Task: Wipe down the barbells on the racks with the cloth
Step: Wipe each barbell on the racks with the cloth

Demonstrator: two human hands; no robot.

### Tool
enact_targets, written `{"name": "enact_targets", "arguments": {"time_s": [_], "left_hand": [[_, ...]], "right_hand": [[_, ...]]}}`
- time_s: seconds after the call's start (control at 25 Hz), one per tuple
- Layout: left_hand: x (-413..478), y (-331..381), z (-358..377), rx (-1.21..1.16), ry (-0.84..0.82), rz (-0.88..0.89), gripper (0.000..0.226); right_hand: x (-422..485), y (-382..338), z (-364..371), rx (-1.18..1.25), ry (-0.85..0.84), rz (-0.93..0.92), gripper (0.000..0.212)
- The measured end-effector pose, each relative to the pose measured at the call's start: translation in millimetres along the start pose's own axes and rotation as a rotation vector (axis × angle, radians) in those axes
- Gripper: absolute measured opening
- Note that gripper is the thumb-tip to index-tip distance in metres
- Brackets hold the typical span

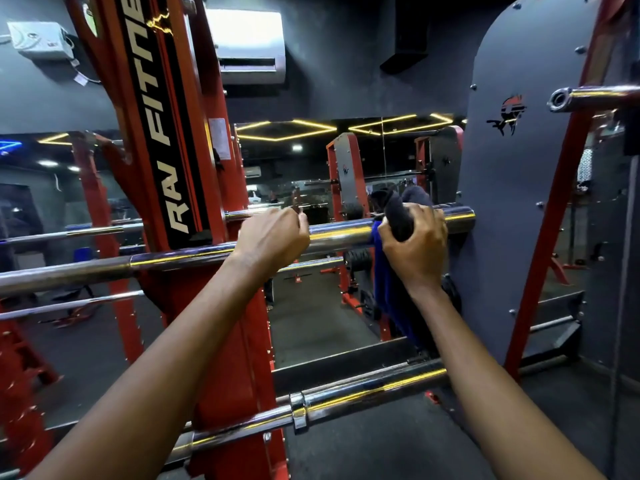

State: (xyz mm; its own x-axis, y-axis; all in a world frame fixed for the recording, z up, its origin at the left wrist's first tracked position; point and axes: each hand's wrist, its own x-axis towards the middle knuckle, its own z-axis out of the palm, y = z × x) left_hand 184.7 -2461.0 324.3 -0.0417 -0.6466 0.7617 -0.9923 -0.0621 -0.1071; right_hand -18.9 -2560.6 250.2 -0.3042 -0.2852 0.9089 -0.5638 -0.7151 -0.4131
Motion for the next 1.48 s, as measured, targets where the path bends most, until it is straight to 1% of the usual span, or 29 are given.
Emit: {"name": "enact_targets", "arguments": {"time_s": [0.08, 0.12, 0.28, 0.36, 0.4, 0.52, 0.6, 0.68, 0.76, 0.88, 0.96, 1.04, 1.12, 1.2, 1.24, 1.32, 1.4, 1.48], "left_hand": [[-1.7, 8.7, 14.2, -0.025, 0.046, 0.041, 0.048], [-3.7, 11.8, 20.2, 0.003, 0.088, 0.044, 0.047], [-6.9, 14.9, 27.3, 0.057, 0.177, 0.022, 0.045], [-7.2, 14.1, 27.5, 0.058, 0.197, 0.029, 0.044], [-7.6, 14.0, 27.7, 0.067, 0.199, 0.029, 0.043], [-7.9, 17.4, 28.5, 0.053, 0.17, -0.003, 0.043], [-5.9, 19.6, 26.9, 0.036, 0.129, -0.038, 0.043], [-3.5, 21.4, 23.9, 0.036, 0.098, -0.06, 0.044], [-1.2, 25.2, 21.4, 0.04, 0.071, -0.075, 0.045], [6.6, 54.8, 24.6, -0.037, 0.141, -0.032, 0.043], [14.8, 79.9, 29.7, -0.098, 0.143, -0.029, 0.044], [25.2, 105.7, 42.6, -0.04, 0.143, -0.036, 0.05], [22.2, 99.5, 47.5, 0.058, 0.178, -0.051, 0.053], [22.6, 101.3, 52.7, 0.094, 0.227, -0.071, 0.052], [22.7, 104.8, 52.3, 0.094, 0.219, -0.081, 0.051], [23.6, 110.0, 51.3, 0.086, 0.164, -0.12, 0.049], [27.1, 111.7, 48.9, 0.062, 0.161, -0.144, 0.048], [31.7, 123.3, 49.4, 0.044, 0.177, -0.101, 0.048]], "right_hand": [[5.5, 5.9, -1.7, -0.011, 0.028, 0.078, 0.034], [3.4, 3.3, 0.1, -0.02, 0.013, 0.073, 0.035], [-18.5, -12.3, 11.1, -0.008, -0.086, -0.126, 0.041], [-15.9, -2.7, 11.4, 0.007, -0.1, -0.176, 0.042], [-12.1, 6.0, 9.4, 0.007, -0.083, -0.161, 0.042], [-0.1, 33.1, -2.5, 0.034, 0.009, -0.019, 0.039], [0.3, 33.7, -3.3, 0.049, 0.032, 0.028, 0.038], [-4.1, 22.5, 0.8, 0.043, -0.009, -0.013, 0.04], [-11.6, 15.5, 5.2, 0.054, -0.09, -0.132, 0.043], [-5.6, 29.9, -0.5, 0.073, -0.138, -0.284, 0.043], [4.4, 47.8, -8.5, 0.08, -0.097, -0.272, 0.04], [23.0, 79.0, -24.0, 0.086, -0.037, -0.186, 0.036], [31.2, 92.6, -32.1, 0.096, 0.011, -0.132, 0.031], [40.3, 107.4, -38.4, 0.121, 0.016, -0.09, 0.027], [43.0, 110.9, -39.6, 0.132, 0.018, -0.07, 0.026], [43.1, 110.3, -35.8, 0.13, 0.021, -0.081, 0.027], [37.7, 102.5, -31.0, 0.101, -0.01, -0.148, 0.032], [35.2, 102.3, -29.3, 0.096, -0.042, -0.219, 0.035]]}}
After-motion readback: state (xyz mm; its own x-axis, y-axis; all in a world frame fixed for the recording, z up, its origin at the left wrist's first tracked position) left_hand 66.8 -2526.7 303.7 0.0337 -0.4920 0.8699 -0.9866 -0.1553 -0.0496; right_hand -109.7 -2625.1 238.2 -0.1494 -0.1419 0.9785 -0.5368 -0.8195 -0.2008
